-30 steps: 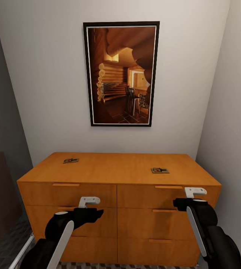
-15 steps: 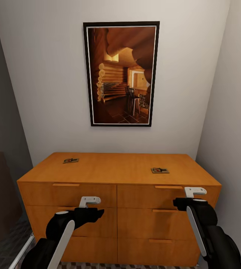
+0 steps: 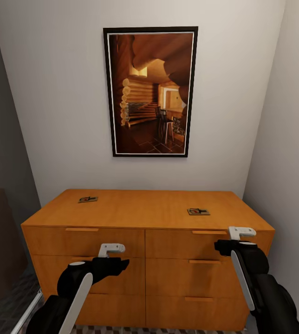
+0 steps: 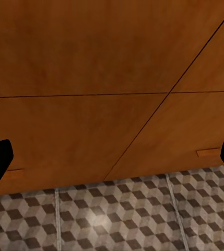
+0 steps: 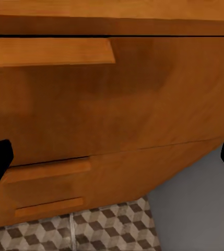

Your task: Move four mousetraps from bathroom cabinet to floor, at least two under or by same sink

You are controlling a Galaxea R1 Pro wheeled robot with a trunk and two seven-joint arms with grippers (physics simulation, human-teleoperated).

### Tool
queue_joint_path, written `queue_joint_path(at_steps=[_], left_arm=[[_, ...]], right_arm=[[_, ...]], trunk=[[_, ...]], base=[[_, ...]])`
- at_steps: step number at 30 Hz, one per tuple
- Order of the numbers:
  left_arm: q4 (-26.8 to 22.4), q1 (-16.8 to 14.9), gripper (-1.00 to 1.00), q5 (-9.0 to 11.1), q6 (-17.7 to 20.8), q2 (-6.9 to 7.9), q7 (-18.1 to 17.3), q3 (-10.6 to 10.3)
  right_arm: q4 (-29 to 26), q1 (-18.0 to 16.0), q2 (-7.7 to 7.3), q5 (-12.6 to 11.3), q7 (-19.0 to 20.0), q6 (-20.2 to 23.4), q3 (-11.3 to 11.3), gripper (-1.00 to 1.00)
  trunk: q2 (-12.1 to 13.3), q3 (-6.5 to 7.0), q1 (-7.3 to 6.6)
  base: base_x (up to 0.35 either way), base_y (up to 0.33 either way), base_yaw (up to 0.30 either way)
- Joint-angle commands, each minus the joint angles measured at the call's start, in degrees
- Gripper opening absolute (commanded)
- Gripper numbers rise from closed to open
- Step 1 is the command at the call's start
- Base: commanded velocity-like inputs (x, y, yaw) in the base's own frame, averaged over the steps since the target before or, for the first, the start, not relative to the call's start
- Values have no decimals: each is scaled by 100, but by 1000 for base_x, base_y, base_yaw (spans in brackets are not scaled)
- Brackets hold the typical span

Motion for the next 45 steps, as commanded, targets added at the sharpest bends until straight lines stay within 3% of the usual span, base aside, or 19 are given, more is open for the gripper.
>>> queue_joint_path(at_steps=[1,11,17,24,30,45], left_arm=[[-5,-10,100,52,24,-1,43,-1],[-5,-94,100,52,44,-67,39,-4],[-5,-236,100,52,244,-153,44,-3],[-5,-516,100,52,474,-279,43,-3],[-5,-756,100,52,548,-523,51,-9],[-5,-1314,100,52,592,-702,47,-21]], right_arm=[[-4,-39,-1,27,11,30,3,100],[-4,-208,3,25,11,30,3,100],[-4,-249,3,28,11,30,3,100],[-4,-296,3,25,7,30,3,100],[-4,-328,3,28,3,30,3,100],[2,-362,3,29,-11,30,3,100]], trunk=[[-4,-7,0],[-4,-7,0],[-4,-7,0],[-4,-7,0],[-4,-7,0],[-4,-7,0]], base=[[0,0,0],[0,0,0],[0,0,0],[0,0,0],[0,0,0],[0,0,0]])
